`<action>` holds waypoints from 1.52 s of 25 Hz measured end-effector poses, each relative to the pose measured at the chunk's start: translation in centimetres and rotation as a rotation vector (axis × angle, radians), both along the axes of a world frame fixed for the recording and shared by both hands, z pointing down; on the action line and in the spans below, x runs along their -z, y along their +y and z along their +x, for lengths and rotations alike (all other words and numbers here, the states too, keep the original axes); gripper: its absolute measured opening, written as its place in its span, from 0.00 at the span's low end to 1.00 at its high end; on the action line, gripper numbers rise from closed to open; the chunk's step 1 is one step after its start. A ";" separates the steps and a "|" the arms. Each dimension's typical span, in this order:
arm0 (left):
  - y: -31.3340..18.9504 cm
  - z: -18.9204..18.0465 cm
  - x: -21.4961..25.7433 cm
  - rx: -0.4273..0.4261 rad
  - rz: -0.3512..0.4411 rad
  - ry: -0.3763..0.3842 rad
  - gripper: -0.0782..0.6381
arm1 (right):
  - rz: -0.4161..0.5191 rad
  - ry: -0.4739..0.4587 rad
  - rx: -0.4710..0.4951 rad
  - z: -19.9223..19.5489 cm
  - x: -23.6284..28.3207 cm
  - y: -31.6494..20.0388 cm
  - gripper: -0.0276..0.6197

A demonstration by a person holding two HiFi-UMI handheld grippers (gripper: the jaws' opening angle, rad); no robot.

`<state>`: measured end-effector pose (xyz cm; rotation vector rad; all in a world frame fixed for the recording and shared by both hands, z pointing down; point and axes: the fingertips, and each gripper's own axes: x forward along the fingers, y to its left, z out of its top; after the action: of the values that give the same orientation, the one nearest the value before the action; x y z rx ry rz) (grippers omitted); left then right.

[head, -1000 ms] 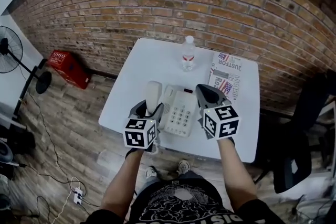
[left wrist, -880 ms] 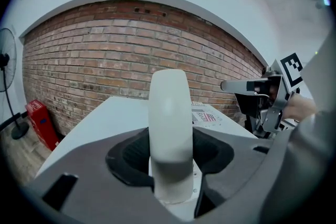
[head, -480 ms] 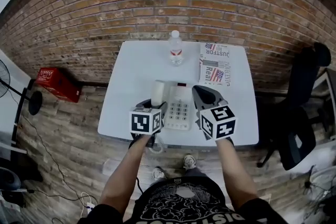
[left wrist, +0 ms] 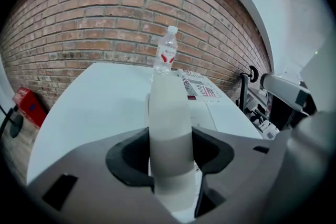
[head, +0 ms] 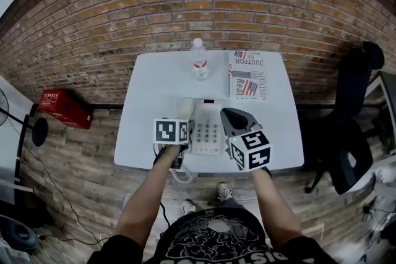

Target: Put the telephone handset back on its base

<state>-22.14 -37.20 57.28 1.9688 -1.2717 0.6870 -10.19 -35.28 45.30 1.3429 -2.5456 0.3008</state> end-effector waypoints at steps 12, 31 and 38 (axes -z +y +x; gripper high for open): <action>-1.1 0.1 -2.0 0.036 -0.109 -0.055 0.41 | -0.003 0.015 0.018 -0.5 -0.4 0.1 0.05; -0.9 0.6 -1.8 0.033 -0.081 -0.057 0.43 | -0.014 0.009 0.025 -0.6 -0.8 0.3 0.05; -0.8 0.5 -1.6 0.021 -0.058 -0.057 0.43 | -0.012 0.009 0.026 -0.5 -0.8 0.3 0.05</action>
<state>-21.65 -38.00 58.88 1.8988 -1.2901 0.7666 -10.74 -34.96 46.10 1.3031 -2.5477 0.3039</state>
